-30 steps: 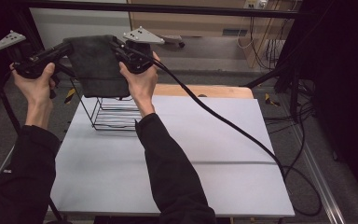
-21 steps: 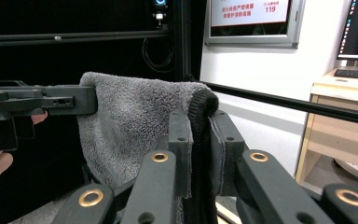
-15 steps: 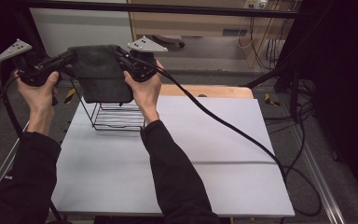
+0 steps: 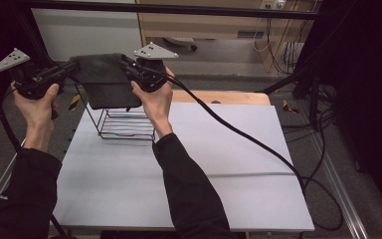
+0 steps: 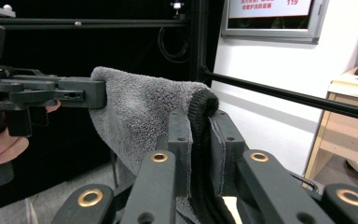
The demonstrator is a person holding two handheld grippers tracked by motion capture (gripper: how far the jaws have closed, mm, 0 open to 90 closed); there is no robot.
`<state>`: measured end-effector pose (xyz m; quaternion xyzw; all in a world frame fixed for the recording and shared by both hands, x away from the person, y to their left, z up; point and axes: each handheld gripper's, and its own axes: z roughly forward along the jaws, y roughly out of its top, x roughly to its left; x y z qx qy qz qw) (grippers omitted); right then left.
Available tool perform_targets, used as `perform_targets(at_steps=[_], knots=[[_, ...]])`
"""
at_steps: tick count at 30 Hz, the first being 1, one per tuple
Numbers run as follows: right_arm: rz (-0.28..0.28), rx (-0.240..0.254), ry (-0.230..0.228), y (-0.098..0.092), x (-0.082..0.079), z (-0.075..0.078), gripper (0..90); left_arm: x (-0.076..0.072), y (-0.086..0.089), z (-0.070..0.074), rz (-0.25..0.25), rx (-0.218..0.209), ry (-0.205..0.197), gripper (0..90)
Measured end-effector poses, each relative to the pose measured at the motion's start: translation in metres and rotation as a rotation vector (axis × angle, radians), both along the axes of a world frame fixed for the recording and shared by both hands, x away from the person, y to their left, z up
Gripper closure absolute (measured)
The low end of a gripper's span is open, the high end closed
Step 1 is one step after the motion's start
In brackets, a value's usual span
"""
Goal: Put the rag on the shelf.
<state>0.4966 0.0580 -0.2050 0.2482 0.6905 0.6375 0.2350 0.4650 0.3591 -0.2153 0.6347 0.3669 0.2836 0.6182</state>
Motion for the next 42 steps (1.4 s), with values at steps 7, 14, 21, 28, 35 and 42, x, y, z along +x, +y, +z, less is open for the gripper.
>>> perform_targets(at_steps=[7,14,21,28,35,42], knots=[[0.025,-0.038,0.016,-0.001,-0.007,0.000,80.8,-0.006,0.000,-0.002,-0.005,0.016,0.015,80.6],[0.041,-0.072,0.024,0.000,-0.012,-0.001,80.7,-0.013,0.000,-0.005,-0.012,0.041,0.029,80.2],[0.059,-0.107,0.035,0.000,-0.016,-0.003,80.6,-0.018,0.002,-0.011,-0.020,0.055,0.057,79.5],[0.086,-0.141,0.054,0.000,-0.019,-0.005,80.5,-0.024,0.001,-0.012,-0.023,0.081,0.094,78.8],[0.116,-0.121,0.090,-0.004,-0.018,-0.012,80.4,-0.029,0.002,-0.015,-0.034,0.115,0.127,77.7],[0.139,-0.129,0.103,-0.008,-0.017,-0.021,80.4,-0.033,0.004,-0.007,-0.048,0.142,0.159,71.8]])
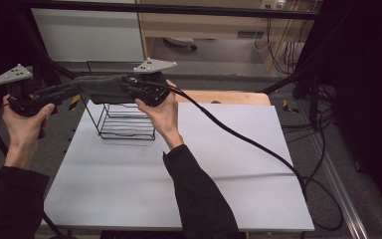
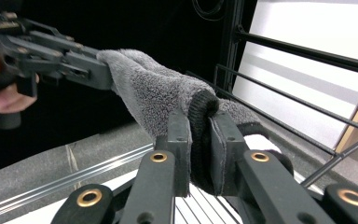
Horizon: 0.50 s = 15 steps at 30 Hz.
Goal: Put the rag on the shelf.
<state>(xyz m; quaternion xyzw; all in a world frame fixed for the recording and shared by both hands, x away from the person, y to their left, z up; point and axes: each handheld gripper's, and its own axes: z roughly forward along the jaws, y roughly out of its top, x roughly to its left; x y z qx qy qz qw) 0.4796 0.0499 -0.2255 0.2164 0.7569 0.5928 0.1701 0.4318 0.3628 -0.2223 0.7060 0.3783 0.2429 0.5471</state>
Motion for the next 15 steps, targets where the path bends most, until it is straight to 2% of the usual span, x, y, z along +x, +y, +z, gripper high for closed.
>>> perform_targets(at_steps=[6,11,15], knots=[[0.002,-0.003,0.000,0.000,-0.001,-0.003,80.3,-0.002,0.004,0.012,0.012,-0.024,0.009,70.8],[0.005,-0.009,-0.003,0.000,-0.002,-0.004,80.3,-0.001,0.005,0.020,0.022,-0.072,0.002,71.0],[0.011,-0.014,-0.008,0.000,-0.003,-0.007,80.2,0.002,0.002,0.025,0.026,-0.069,0.013,72.6]])
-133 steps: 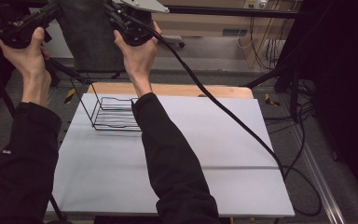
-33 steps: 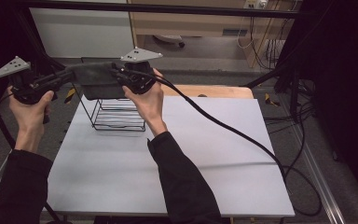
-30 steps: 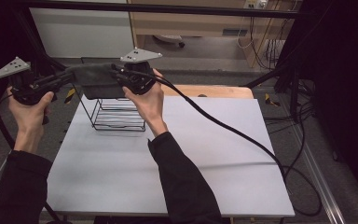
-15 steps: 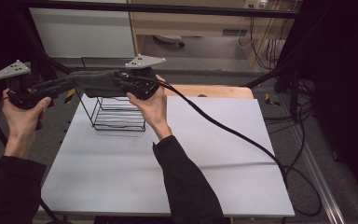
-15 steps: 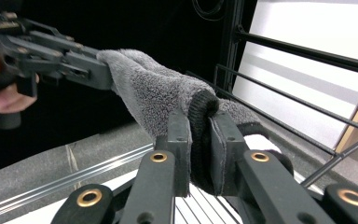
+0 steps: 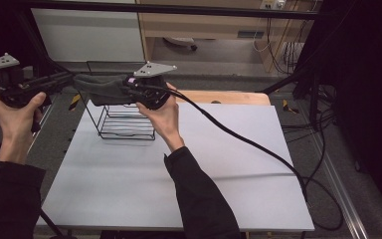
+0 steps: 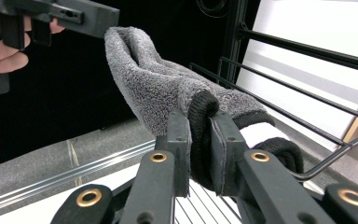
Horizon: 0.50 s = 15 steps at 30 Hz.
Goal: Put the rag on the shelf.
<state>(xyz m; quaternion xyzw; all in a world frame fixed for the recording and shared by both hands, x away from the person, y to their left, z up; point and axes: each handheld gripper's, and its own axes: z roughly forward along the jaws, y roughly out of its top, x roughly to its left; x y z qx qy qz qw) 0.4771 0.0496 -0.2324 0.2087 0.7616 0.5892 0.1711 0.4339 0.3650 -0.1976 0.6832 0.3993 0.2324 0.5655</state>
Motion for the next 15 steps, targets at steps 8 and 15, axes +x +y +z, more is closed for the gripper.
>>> perform_targets(at_steps=[8,15], knots=[[0.012,-0.026,-0.018,0.001,-0.001,-0.003,80.0,0.009,-0.008,0.011,0.014,0.016,0.000,79.7],[0.014,-0.038,-0.016,0.002,-0.002,-0.007,79.9,0.013,-0.010,0.013,0.009,0.047,0.035,88.1]])
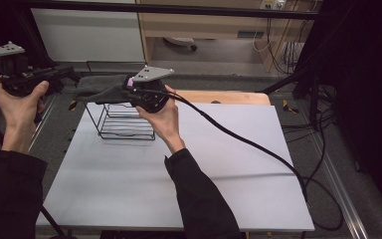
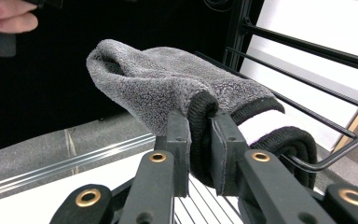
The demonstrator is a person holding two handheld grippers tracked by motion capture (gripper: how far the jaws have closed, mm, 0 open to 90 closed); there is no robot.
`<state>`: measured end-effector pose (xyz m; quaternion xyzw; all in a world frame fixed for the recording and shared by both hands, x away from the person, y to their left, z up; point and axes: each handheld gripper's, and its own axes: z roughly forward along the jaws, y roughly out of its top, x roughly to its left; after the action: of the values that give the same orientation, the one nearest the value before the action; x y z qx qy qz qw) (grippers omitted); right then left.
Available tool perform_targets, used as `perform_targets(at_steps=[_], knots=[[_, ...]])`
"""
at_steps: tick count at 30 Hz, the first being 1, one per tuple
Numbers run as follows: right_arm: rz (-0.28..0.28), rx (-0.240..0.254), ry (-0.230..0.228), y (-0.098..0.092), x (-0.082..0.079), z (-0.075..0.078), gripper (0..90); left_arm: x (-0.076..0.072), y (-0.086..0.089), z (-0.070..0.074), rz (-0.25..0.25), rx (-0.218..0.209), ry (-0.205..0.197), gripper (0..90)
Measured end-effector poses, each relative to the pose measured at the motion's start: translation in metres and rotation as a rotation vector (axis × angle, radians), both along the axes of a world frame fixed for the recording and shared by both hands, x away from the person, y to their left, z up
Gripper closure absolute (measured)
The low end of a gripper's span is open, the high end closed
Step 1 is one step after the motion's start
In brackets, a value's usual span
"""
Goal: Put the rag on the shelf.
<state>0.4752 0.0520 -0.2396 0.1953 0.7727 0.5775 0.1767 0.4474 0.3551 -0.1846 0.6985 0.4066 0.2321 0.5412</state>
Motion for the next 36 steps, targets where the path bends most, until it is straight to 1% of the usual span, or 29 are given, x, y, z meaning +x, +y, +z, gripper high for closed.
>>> perform_targets(at_steps=[3,6,7,10,13,15,20,22,23,24,25,26,27,29,30,32,33,36], knots=[[0.000,0.002,0.001,-0.001,0.000,0.000,79.8,0.000,-0.005,-0.009,-0.028,0.029,0.031,89.7],[0.001,0.004,0.002,-0.002,0.000,-0.001,79.3,0.000,-0.007,-0.018,-0.052,0.036,0.065,89.9],[0.001,0.004,0.004,-0.002,0.000,-0.002,79.2,0.000,-0.008,-0.020,-0.060,0.044,0.076,89.9],[0.003,0.000,0.003,-0.001,0.000,-0.002,78.3,-0.002,-0.011,-0.026,-0.068,0.084,0.091,89.9],[0.006,-0.005,0.008,-0.001,-0.001,-0.003,76.2,-0.004,-0.012,-0.031,-0.070,0.106,0.099,89.9],[0.012,-0.009,0.010,-0.001,-0.002,-0.002,73.0,-0.005,-0.013,-0.036,-0.070,0.115,0.104,90.0],[0.016,-0.001,0.009,-0.003,-0.006,0.001,59.3,-0.004,-0.012,-0.044,-0.071,0.116,0.111,90.0],[0.019,0.014,0.009,-0.004,-0.007,0.004,51.7,-0.004,-0.012,-0.047,-0.069,0.125,0.112,90.0],[0.018,0.025,0.010,-0.005,-0.008,0.005,49.1,-0.003,-0.013,-0.048,-0.070,0.130,0.114,90.0],[0.018,0.034,0.008,-0.006,-0.009,0.007,48.8,-0.002,-0.014,-0.049,-0.070,0.138,0.115,90.0],[0.019,0.044,0.007,-0.006,-0.009,0.008,49.2,-0.002,-0.015,-0.051,-0.068,0.144,0.116,90.0],[0.022,0.052,0.007,-0.007,-0.009,0.010,51.4,-0.001,-0.016,-0.053,-0.067,0.149,0.116,90.0],[0.023,0.056,0.012,-0.006,-0.008,0.011,57.7,0.000,-0.017,-0.055,-0.065,0.152,0.119,90.0],[0.027,0.049,0.020,-0.004,-0.006,0.012,69.5,0.002,-0.019,-0.060,-0.061,0.162,0.121,90.0],[0.025,0.044,0.034,-0.003,-0.004,0.010,77.7,0.003,-0.020,-0.062,-0.060,0.160,0.120,90.0],[0.011,0.017,0.066,-0.001,-0.001,0.006,86.6,0.003,-0.020,-0.066,-0.057,0.160,0.113,90.0],[0.005,-0.003,0.074,0.000,0.001,0.003,89.6,0.004,-0.020,-0.067,-0.056,0.156,0.113,90.0],[-0.010,-0.050,0.098,0.004,0.003,-0.006,90.0,0.005,-0.019,-0.072,-0.049,0.148,0.111,90.0]])
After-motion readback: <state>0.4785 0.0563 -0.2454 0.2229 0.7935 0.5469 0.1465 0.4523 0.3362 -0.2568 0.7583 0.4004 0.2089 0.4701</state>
